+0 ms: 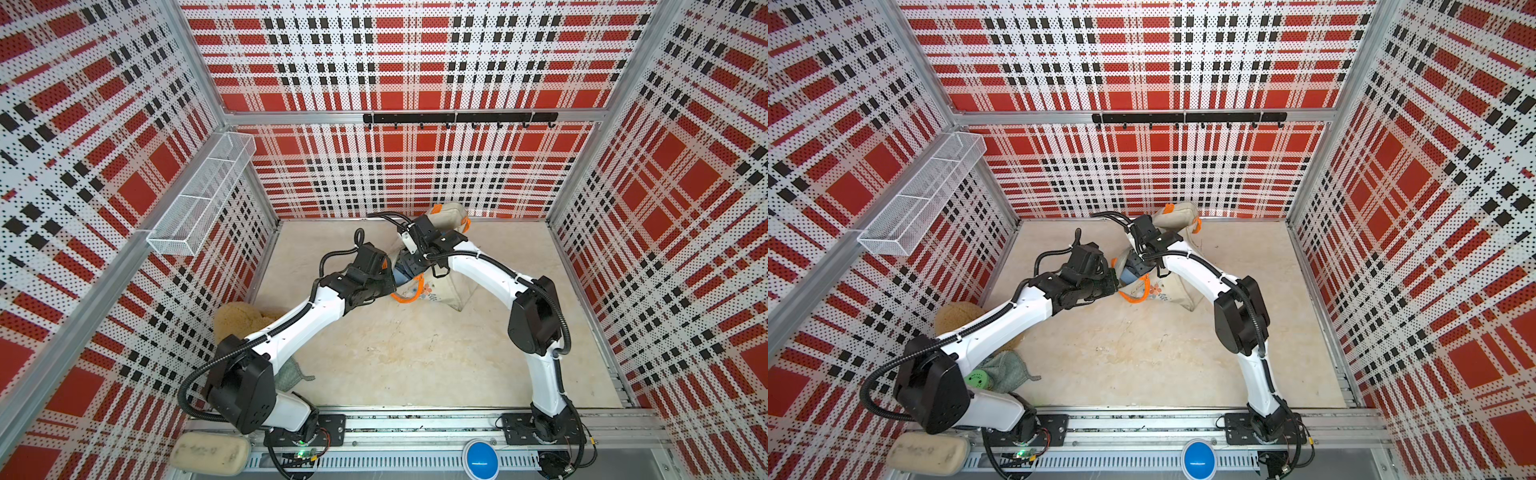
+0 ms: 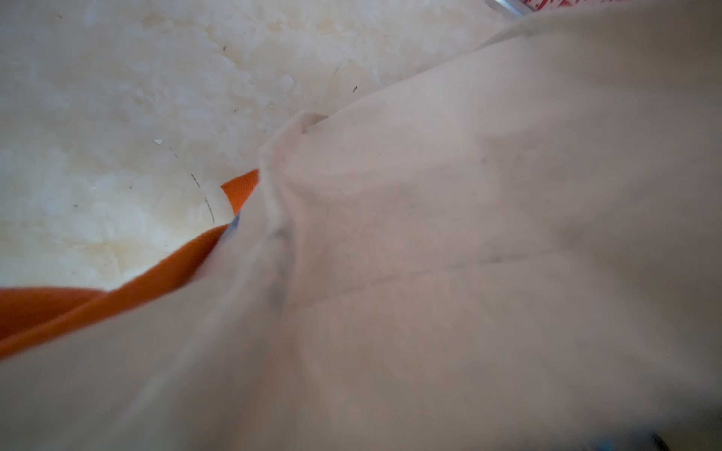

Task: Take the alarm clock out of the canvas bag
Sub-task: Pick up the alarm from the canvas bag, then place the alarm at the center of the board.

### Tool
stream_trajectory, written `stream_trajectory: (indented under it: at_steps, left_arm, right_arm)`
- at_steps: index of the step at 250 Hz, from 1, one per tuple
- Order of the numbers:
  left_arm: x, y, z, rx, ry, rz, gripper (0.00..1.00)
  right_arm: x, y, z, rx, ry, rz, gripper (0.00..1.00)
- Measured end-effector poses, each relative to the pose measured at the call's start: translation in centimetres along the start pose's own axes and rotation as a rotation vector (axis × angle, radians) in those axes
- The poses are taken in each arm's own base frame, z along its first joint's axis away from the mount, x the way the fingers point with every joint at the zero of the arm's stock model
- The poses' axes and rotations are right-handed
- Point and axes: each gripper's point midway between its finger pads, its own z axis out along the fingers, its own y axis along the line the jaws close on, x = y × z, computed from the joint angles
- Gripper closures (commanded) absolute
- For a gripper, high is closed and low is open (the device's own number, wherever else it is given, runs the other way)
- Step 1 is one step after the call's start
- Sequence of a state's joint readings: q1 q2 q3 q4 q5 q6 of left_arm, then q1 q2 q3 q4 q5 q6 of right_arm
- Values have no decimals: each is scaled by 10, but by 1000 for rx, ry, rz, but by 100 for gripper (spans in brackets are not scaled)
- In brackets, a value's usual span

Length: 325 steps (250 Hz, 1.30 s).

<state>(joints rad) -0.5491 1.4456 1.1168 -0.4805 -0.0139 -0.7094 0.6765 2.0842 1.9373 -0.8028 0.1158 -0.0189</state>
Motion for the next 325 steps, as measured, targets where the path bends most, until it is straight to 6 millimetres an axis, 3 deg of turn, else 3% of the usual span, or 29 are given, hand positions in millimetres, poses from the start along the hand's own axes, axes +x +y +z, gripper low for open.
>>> stream_trajectory:
  at_steps: [67,135,168,199,223,248,258,278,303,325]
  left_arm:
    - [-12,14,-11,-35,-35,-22,100]
    - [-43,63,-47,-112,-112,-84,100]
    - [-54,96,-67,-168,-143,-121,100]
    - [-62,128,-79,-226,-158,-155,100]
    - [-67,145,-85,-253,-164,-174,100]
    - [-69,154,-87,-262,-163,-178,100]
    - [-69,155,-88,-260,-161,-174,92]
    - [-69,154,-88,-255,-158,-157,66]
    - [-78,150,-93,-249,-178,-139,46]
    - [-91,134,-102,-228,-211,-96,34]
  right_arm:
    - [-37,0,-73,-55,-147,41,63]
    - [-66,-8,-153,-116,-312,131,61]
    - [-69,-33,-190,-133,-387,239,60]
    - [-51,-75,-215,-123,-435,387,59]
    - [-24,-109,-215,-93,-432,506,59]
    - [12,-139,-196,-57,-383,627,59]
    - [26,-147,-184,-52,-352,667,59]
    - [58,-161,-157,-46,-280,752,59]
    - [91,-175,-128,-56,-203,845,59]
    - [109,-186,-105,-76,-159,901,57]
